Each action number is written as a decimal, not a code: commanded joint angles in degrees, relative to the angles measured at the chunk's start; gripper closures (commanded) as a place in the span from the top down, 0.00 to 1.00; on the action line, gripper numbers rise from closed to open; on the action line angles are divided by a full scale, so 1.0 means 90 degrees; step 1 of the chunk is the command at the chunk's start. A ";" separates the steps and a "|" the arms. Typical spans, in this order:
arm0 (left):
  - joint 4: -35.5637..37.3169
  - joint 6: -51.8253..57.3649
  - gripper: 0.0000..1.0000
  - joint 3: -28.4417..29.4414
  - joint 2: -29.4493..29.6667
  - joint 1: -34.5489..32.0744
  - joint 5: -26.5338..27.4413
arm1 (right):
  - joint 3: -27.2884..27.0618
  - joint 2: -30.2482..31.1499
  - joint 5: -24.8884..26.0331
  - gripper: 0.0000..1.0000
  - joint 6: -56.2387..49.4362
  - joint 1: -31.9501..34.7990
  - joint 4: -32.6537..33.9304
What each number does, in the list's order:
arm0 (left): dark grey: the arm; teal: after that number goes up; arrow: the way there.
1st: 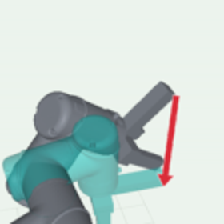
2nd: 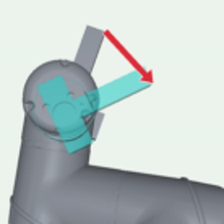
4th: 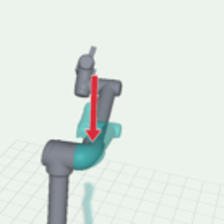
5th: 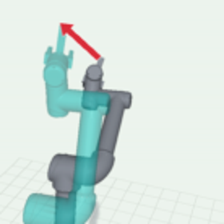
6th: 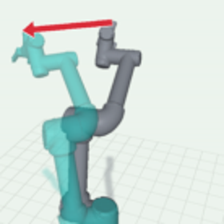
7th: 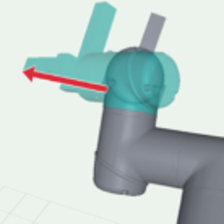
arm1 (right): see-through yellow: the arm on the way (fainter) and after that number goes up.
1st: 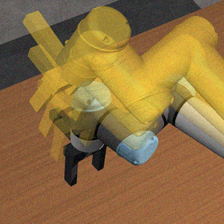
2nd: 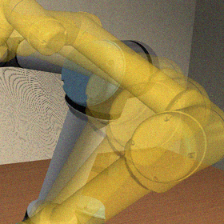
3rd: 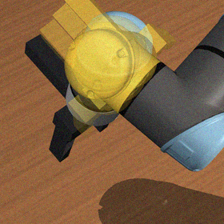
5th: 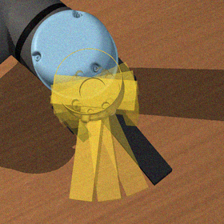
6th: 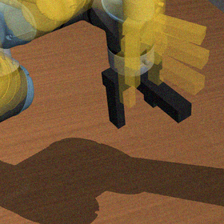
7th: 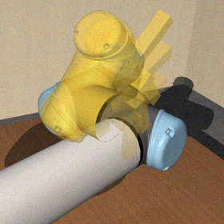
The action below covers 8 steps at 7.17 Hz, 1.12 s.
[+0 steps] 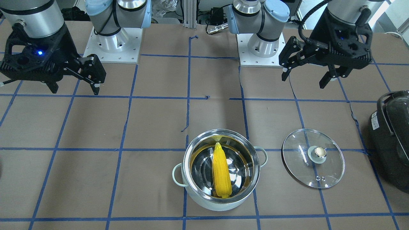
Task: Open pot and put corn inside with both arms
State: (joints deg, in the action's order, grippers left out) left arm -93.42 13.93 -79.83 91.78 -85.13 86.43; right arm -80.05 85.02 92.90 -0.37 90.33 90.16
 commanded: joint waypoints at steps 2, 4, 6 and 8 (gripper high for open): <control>-0.0002 -0.0278 1.00 -0.0085 0.0007 -0.0043 -0.0410 | -0.0050 0.0046 -0.0049 1.00 -0.0007 0.0012 0.0012; -0.0001 -0.0258 1.00 -0.0094 -0.0070 -0.0043 -0.0404 | -0.0060 0.0055 -0.0049 1.00 -0.0007 0.0022 0.0012; 0.0008 -0.0249 1.00 -0.0095 -0.0012 -0.0043 -0.0327 | -0.0060 0.0055 -0.0049 1.00 -0.0007 0.0022 0.0012; 0.0018 -0.1063 1.00 -0.0046 -0.0003 -0.0159 -0.0101 | -0.0060 0.0055 -0.0049 1.00 -0.0007 0.0022 0.0012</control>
State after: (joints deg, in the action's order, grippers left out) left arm -93.29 8.98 -80.57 91.55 -85.81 84.77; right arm -80.59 85.51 92.46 -0.44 90.52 90.26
